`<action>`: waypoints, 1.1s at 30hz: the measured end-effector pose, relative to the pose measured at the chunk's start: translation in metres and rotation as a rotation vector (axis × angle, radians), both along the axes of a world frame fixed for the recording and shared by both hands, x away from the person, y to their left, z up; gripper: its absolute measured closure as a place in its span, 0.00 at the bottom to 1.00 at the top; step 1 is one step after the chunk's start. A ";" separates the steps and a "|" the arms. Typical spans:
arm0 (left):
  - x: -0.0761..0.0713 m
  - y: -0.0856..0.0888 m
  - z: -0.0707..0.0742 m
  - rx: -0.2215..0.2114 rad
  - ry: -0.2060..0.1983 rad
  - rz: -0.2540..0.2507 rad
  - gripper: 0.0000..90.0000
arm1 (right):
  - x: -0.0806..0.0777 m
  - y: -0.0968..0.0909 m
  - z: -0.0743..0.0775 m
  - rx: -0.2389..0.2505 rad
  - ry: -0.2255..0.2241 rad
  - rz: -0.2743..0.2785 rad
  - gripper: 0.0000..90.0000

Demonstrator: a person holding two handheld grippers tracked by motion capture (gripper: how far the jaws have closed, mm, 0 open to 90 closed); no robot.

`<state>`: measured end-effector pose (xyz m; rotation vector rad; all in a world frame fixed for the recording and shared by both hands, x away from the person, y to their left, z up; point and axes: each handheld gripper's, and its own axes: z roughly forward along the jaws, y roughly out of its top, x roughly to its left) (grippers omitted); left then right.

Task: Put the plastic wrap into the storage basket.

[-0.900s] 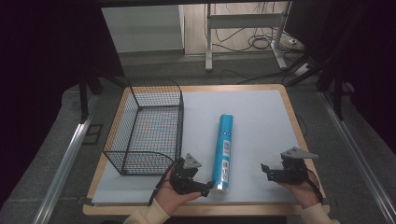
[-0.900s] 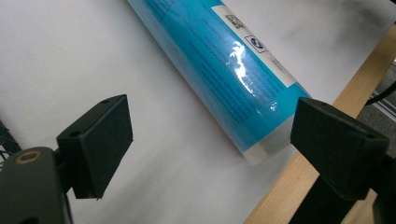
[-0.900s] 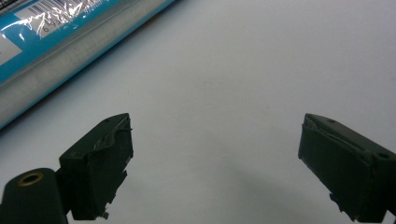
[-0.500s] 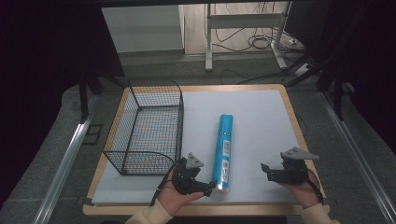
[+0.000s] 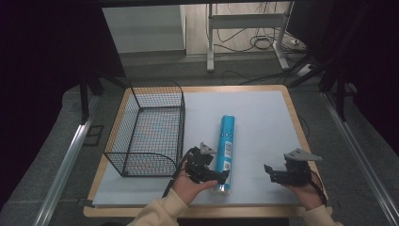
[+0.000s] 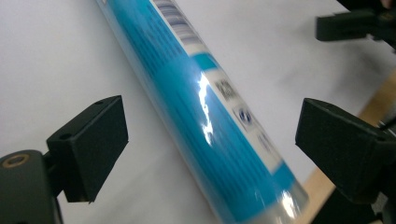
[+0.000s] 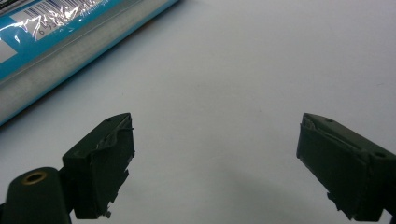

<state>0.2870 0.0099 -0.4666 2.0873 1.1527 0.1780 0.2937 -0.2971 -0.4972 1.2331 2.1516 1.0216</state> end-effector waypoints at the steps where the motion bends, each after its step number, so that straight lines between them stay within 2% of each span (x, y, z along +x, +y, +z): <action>1: 0.000 0.000 0.000 0.000 0.000 0.000 0.10 | 0.000 0.000 0.000 0.001 0.002 -0.002 0.13; 4: 0.013 -0.009 -0.003 0.002 0.041 0.021 0.10 | 0.000 -0.001 0.000 0.004 0.002 -0.004 0.13; 7: 0.024 -0.021 -0.005 0.029 0.057 0.033 0.11 | 0.001 -0.001 -0.001 -0.003 0.001 -0.004 0.13; 11: 0.041 -0.031 -0.008 0.039 0.098 0.057 0.12 | 0.001 0.000 -0.002 -0.018 -0.007 -0.007 0.13; 12: 0.049 -0.035 -0.010 0.061 0.113 0.067 0.12 | 0.000 0.000 -0.002 -0.020 -0.008 -0.007 0.13; 14: 0.053 -0.036 -0.012 0.069 0.118 0.076 0.13 | 0.000 0.000 -0.002 -0.022 -0.009 -0.008 0.13; 20: 0.070 -0.043 -0.021 0.086 0.182 0.126 0.17 | 0.002 0.000 -0.003 -0.035 -0.006 -0.016 0.13; 25: 0.080 -0.053 -0.024 0.156 0.197 0.143 0.19 | 0.002 0.001 -0.004 -0.047 -0.009 -0.017 0.13; 33: 0.090 -0.061 -0.033 0.184 0.241 0.184 0.22 | 0.002 0.001 -0.004 -0.052 -0.006 -0.022 0.13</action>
